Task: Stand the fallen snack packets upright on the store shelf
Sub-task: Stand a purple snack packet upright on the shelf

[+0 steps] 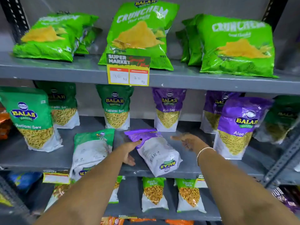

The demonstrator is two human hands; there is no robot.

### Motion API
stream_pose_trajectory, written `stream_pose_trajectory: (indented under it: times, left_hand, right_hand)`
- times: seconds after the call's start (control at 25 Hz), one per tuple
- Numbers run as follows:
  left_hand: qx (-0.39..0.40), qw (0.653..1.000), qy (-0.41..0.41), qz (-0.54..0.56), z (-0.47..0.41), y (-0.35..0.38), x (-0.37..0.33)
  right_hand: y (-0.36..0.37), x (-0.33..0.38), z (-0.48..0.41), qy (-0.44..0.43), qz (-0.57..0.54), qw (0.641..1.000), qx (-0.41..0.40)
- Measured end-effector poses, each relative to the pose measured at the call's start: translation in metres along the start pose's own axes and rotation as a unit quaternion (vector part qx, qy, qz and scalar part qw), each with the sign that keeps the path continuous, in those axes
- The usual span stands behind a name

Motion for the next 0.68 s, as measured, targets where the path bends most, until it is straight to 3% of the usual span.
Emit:
stream_pose_trajectory:
  times: [0.12,0.28,0.52,0.68]
  left_hand:
    - [0.025,0.996,0.009,0.080,-0.013,0.018,0.002]
    - [0.029,0.990,0.008,0.134,-0.029,0.022,0.003]
    - [0.031,0.991,0.013,0.130,-0.019,0.015,-0.002]
    - [0.055,0.993,0.053,0.089,-0.012,-0.004,-0.020]
  right_hand:
    - [0.009,-0.023,-0.032,0.051,0.082,0.994,0.054]
    - [0.024,-0.042,-0.062,0.138,0.006,0.982,0.131]
    - [0.036,-0.036,-0.062,0.147,-0.006,0.977,0.153]
    - [0.044,-0.011,-0.060,0.122,0.109,0.972,0.170]
Point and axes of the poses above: each hand's wrist, its own z-axis away from the middle knuckle, its own y-axis out of the palm, x = y × z, the point moved 6 cm from there along -z, towards the middle knuckle, and after that the axes turned 4 degrees about -z, right-handed, at the moved point
